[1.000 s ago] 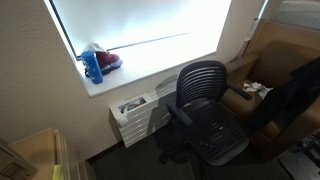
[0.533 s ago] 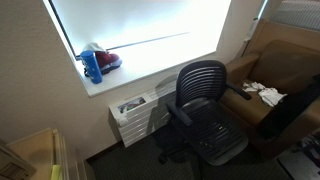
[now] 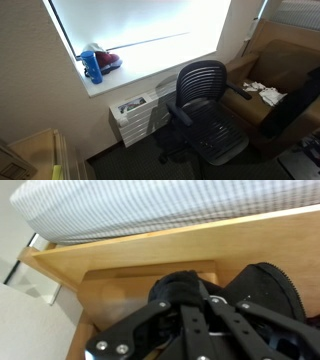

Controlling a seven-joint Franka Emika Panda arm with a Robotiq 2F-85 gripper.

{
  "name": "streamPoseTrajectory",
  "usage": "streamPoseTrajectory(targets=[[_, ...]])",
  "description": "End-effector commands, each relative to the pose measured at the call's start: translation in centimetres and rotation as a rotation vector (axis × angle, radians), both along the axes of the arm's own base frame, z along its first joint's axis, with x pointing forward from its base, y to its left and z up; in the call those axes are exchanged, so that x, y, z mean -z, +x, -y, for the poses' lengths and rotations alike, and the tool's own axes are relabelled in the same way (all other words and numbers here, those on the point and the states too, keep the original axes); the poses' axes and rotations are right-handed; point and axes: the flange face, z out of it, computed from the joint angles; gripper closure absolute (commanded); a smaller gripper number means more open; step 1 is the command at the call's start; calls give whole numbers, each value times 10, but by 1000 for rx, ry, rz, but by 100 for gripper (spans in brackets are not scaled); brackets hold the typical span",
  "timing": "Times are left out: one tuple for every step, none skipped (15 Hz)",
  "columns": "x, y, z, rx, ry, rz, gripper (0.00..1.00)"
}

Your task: Pick the black garment on the chair, put it on the sofa then move the black chair

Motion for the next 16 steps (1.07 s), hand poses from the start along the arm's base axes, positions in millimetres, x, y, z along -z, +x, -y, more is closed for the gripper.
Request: streamPoseTrajectory(targets=[[-55, 29, -26, -96, 18, 178, 98], [-65, 43, -34, -141, 24, 203, 98], [-70, 54, -42, -167, 24, 220, 98], [-51, 69, -45, -184, 51, 208, 98], [-49, 78, -49, -202, 61, 225, 98], [-45, 81, -50, -207, 67, 228, 98], [-28, 85, -48, -209, 90, 212, 98], [2, 86, -41, -199, 138, 201, 98], [38, 79, -27, -163, 185, 181, 98], [58, 71, -21, -120, 200, 174, 98], [78, 57, -6, -78, 207, 150, 98], [101, 48, 4, -30, 215, 135, 98], [123, 38, 14, 22, 213, 119, 98], [138, 24, 22, 70, 215, 106, 98], [129, 41, 11, 5, 217, 100, 93], [144, 30, 20, 43, 221, 89, 93]])
